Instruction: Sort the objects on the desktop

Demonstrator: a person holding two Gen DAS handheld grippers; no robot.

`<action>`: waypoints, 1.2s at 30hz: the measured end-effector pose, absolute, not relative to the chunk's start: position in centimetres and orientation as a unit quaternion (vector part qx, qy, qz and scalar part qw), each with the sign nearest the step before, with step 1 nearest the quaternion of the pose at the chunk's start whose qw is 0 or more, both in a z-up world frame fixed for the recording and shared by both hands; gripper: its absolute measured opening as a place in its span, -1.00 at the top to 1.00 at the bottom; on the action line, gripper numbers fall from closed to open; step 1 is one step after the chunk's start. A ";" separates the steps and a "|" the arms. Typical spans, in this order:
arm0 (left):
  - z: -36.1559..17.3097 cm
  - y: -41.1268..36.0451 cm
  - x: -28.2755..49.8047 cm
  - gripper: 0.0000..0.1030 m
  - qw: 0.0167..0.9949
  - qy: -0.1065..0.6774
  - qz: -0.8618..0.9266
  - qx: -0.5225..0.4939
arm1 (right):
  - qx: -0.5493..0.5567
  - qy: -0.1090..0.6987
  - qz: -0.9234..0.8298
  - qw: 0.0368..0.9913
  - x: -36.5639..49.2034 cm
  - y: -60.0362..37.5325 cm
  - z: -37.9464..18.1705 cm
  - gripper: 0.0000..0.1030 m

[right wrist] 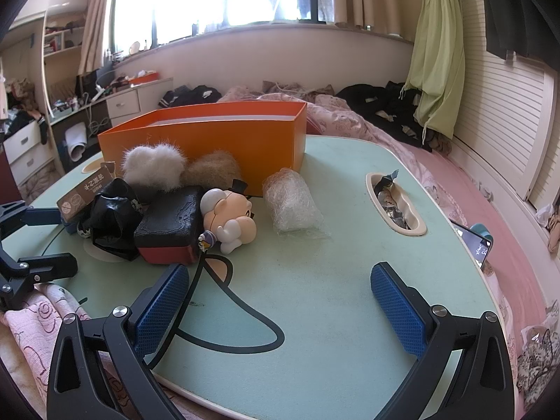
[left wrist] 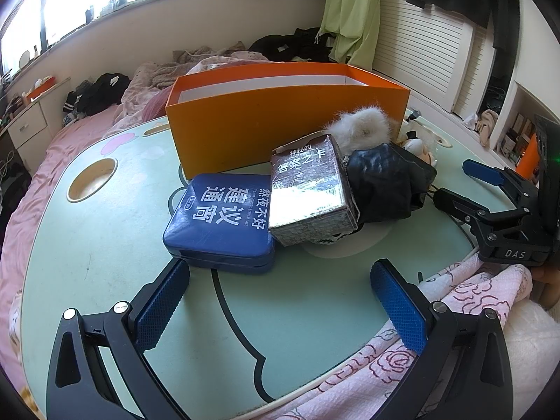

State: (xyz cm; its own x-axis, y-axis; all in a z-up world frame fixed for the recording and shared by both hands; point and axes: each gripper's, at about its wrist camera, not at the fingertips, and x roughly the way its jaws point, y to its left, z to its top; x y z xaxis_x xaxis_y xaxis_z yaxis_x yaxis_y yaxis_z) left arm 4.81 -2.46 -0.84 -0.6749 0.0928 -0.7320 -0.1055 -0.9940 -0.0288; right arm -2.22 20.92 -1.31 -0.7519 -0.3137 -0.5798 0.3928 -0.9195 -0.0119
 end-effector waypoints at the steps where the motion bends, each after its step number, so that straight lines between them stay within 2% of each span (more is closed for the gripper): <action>1: -0.9 -2.5 4.8 -1.00 0.054 0.008 0.915 -0.399 | 0.297 0.067 -0.934 0.189 -2.2 20.9 -1.3 -1.00; 14: -0.9 -2.5 4.8 -1.00 0.054 0.006 0.915 -0.399 | 0.306 0.070 -0.930 0.193 -2.3 20.8 -0.9 -1.00; 16: -0.9 -2.6 4.9 -1.00 0.055 0.004 0.915 -0.399 | 0.305 0.051 -0.925 0.220 -2.4 20.7 0.8 -0.91; 19: -0.7 -2.9 4.9 -0.99 0.053 0.005 0.915 -0.399 | 0.270 0.002 -0.923 0.275 -2.9 20.0 5.9 -0.91; 21: -0.6 -2.9 4.9 -1.00 0.052 0.005 0.915 -0.399 | 0.285 -0.005 -0.907 0.312 -5.0 17.7 9.2 -0.88; 22: -0.6 -2.9 4.9 -1.00 0.053 0.005 0.915 -0.399 | 0.315 -0.007 -0.888 0.334 -7.1 15.8 10.4 -0.82; 24: -0.6 -2.9 4.9 -1.00 0.053 0.005 0.915 -0.399 | 0.378 -0.009 -0.856 0.353 -10.7 12.6 11.1 -0.47; 28: -0.6 -2.9 4.9 -1.00 0.053 0.005 0.915 -0.399 | 0.526 -0.015 -0.765 0.371 -17.7 5.7 8.4 -0.12; 32: -0.6 -3.0 5.0 -1.00 0.053 0.004 0.916 -0.397 | 0.603 -0.022 -0.718 0.346 -20.6 1.9 4.5 -0.01; 36: -0.6 -2.9 5.0 -1.00 0.053 0.003 0.917 -0.396 | 0.632 0.006 -0.698 0.335 -21.0 -0.9 2.2 0.00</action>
